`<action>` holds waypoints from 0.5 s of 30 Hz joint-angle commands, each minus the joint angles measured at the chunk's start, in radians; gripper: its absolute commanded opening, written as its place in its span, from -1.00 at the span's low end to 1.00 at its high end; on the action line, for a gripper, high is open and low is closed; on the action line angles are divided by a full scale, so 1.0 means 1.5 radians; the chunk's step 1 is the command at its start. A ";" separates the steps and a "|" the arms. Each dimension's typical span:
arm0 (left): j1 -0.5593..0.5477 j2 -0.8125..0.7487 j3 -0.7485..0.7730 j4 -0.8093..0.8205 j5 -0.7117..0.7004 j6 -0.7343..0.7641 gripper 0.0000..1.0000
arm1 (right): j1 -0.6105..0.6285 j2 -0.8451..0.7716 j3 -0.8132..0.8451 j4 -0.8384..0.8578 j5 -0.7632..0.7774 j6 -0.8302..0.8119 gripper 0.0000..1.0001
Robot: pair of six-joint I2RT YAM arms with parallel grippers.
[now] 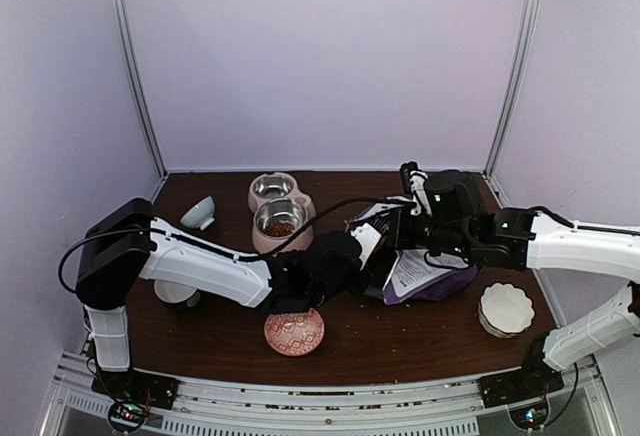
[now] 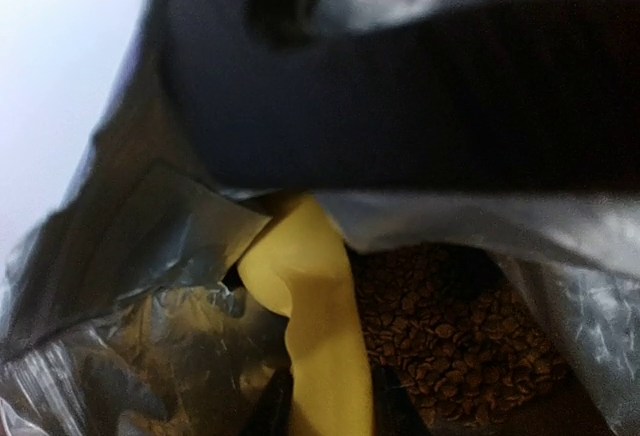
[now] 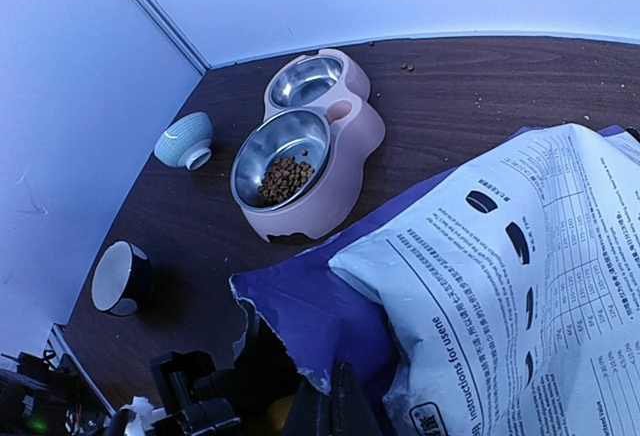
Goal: Serve the pet food
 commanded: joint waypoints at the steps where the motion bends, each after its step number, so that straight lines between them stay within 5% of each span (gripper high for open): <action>1: 0.028 0.033 0.036 -0.017 0.045 0.038 -1.00 | 0.001 -0.039 0.012 0.069 -0.010 0.006 -1.00; 15: 0.030 -0.005 0.021 -0.075 0.394 0.134 -1.00 | -0.022 -0.047 0.005 0.053 -0.006 0.024 -1.00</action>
